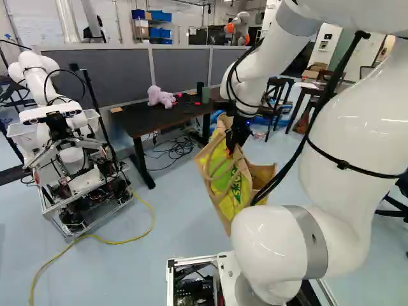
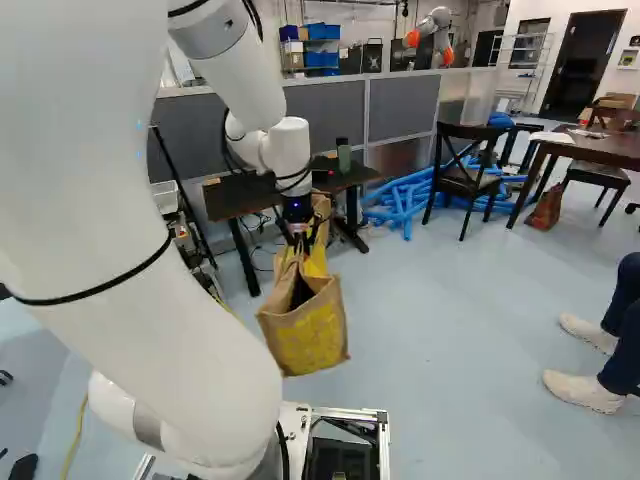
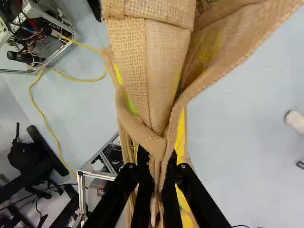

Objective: Pick up the bag on the ground and place it on the table

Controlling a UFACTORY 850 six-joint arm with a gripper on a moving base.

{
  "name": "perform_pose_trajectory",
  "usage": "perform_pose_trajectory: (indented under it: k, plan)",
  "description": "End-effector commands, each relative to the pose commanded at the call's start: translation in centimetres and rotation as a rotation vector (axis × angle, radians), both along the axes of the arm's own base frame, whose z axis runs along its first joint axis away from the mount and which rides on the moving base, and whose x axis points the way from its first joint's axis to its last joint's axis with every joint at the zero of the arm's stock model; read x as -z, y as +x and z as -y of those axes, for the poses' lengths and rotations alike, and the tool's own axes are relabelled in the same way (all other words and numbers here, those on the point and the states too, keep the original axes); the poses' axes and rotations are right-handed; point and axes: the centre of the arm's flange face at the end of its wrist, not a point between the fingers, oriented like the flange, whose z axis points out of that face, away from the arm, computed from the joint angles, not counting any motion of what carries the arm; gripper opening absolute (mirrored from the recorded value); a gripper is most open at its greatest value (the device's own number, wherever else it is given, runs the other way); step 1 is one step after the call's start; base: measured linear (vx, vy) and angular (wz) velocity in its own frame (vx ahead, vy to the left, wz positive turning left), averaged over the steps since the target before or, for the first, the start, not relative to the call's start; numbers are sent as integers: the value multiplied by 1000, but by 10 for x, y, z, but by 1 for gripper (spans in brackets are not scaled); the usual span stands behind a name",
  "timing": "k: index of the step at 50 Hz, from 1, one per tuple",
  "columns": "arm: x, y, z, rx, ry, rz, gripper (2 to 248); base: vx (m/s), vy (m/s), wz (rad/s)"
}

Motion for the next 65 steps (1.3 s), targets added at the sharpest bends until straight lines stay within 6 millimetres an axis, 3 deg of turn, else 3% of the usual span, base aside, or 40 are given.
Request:
perform_pose_trajectory:
  k: [51,65]
  plan:
    - [-77,-3,-3,-26,26,-70,26,0,0,0]
    - [-99,4,-2,-32,33,-87,26,0,0,0]
